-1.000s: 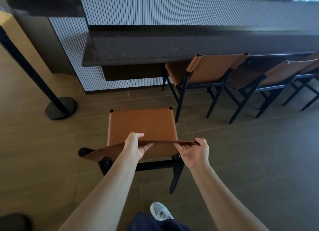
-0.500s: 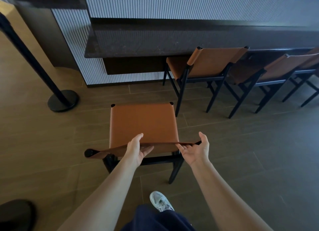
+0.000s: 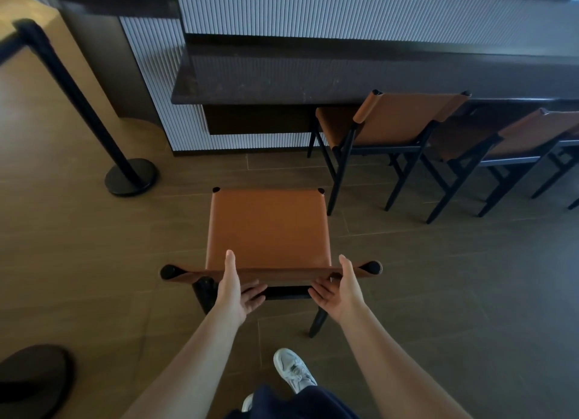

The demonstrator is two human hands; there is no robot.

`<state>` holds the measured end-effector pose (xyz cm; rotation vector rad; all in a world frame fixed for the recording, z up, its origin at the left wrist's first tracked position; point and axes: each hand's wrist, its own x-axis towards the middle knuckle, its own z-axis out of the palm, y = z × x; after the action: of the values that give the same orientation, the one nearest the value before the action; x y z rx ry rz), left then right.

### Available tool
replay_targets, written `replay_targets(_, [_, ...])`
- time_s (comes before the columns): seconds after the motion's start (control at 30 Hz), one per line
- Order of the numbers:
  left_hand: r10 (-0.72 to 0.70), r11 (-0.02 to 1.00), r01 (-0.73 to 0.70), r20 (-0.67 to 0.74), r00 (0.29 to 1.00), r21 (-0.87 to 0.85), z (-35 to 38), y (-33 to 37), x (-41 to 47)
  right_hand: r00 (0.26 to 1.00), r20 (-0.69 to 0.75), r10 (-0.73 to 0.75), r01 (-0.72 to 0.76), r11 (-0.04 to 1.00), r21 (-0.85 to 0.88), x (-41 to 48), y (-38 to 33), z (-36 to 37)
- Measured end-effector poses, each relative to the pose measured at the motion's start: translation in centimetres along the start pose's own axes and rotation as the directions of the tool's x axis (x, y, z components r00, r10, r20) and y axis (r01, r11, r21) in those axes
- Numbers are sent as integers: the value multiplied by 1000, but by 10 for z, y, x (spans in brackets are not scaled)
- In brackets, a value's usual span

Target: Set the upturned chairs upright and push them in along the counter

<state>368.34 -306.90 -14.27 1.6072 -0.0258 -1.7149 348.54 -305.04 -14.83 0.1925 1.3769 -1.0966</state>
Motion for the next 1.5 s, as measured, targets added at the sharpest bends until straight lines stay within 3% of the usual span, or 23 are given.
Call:
replay_targets(0.17, [-17,992,10,-55,998,-123,-4,16,10,999,-30,-16,13,996,-90,8,-6,17])
replay_targets(0.4, [-48,977,37,-49,998,-211,-9,30,27,998,-52,28,-31,998,-47,19,-13,35])
replay_targets(0.7, [8,975,-19,-48,999,-222,10,49,30,988,-90,127,-129,991,-19,29,-43,58])
replay_targets(1.03, [34,991,-26,53,998,-133,55,134,33,999,-38,19,-23,995,-95,30,-109,122])
replay_targets(1.5, [71,995,-63,101,992,-78,92,193,51,999,-1,-44,43,989,-143,52,-151,170])
